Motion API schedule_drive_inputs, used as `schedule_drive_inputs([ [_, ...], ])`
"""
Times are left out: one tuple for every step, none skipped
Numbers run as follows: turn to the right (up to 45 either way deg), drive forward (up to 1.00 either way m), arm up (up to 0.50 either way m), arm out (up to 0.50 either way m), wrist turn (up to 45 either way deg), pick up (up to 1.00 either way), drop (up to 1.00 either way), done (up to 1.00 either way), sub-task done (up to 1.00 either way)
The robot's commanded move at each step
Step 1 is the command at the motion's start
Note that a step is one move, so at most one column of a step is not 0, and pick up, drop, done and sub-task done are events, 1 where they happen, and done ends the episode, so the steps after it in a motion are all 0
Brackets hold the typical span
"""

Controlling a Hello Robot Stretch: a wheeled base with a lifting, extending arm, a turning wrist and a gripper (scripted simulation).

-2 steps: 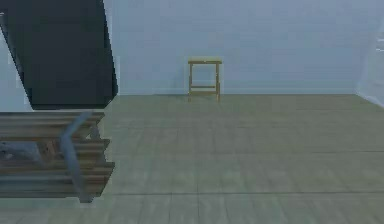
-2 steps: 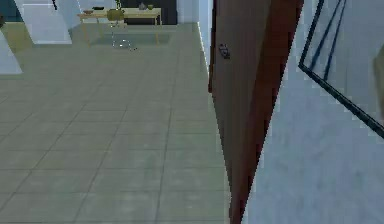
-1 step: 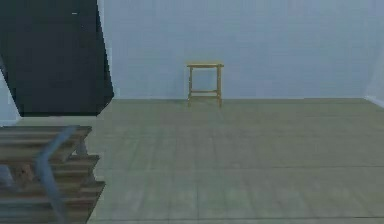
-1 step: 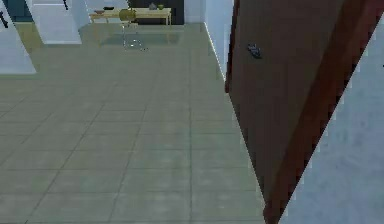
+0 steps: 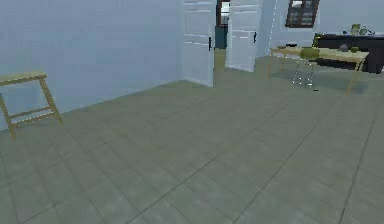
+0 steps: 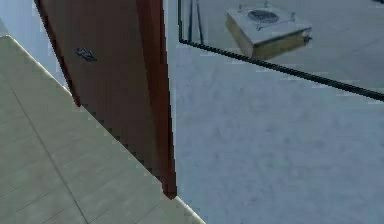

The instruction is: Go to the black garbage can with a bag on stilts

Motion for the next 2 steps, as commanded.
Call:
schedule_drive_inputs([
  [12.0, 0.0, 0.0, 0.0, 0.0, 0.0, 0.0, 0.0, 0.0],
  [0.0, 1.0, 0.0, 0.0, 0.0, 0.0, 0.0, 0.0, 0.0],
])
